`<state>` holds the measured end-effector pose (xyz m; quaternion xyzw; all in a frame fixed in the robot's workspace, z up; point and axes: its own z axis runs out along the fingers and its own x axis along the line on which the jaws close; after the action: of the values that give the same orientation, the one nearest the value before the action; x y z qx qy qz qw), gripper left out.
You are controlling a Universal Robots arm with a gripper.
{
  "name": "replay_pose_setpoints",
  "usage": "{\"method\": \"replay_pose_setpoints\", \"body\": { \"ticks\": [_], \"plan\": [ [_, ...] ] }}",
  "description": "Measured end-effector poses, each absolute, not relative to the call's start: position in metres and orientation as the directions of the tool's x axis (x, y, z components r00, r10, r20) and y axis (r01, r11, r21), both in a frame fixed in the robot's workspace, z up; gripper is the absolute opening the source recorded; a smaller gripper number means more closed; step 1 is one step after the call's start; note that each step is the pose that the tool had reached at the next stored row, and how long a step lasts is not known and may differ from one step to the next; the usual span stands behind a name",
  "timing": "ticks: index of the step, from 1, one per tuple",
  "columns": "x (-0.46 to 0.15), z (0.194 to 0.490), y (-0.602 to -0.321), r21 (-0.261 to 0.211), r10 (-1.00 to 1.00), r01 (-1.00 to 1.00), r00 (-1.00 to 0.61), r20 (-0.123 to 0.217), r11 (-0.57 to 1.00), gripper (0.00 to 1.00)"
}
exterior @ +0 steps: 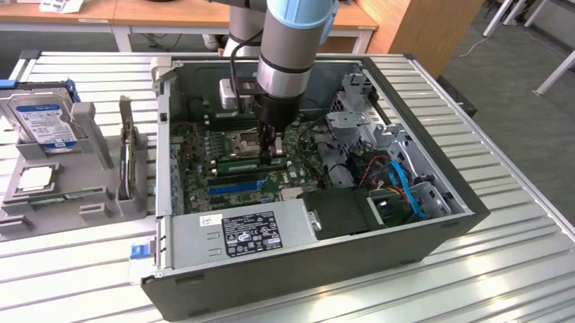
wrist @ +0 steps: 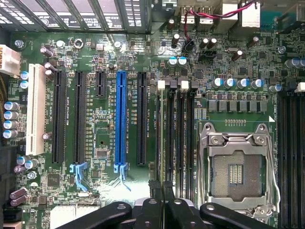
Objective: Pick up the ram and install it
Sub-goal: 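Insert the ram into the slot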
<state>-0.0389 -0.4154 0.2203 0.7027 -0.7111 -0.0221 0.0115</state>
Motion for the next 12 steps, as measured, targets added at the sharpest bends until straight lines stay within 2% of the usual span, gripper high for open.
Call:
{"method": "replay_pose_setpoints", "body": {
  "ticks": [5, 7, 8, 9, 12],
  "plan": [
    [-0.0389, 0.2202, -0.4154, 0.047, -1.0, -0.999, -0.012, -0.015, 0.011, 0.13],
    [-0.0389, 0.2202, -0.4154, 0.047, -1.0, -0.999, -0.012, -0.015, 0.012, 0.24],
    [-0.0389, 0.2202, -0.4154, 0.047, -1.0, -0.999, -0.012, -0.015, 0.011, 0.24],
    [-0.0389, 0.2202, -0.4154, 0.047, -1.0, -0.999, -0.012, -0.015, 0.011, 0.31],
    [-0.0389, 0.2202, -0.4154, 0.047, -1.0, -0.999, -0.012, -0.015, 0.012, 0.31]
  ]
}}
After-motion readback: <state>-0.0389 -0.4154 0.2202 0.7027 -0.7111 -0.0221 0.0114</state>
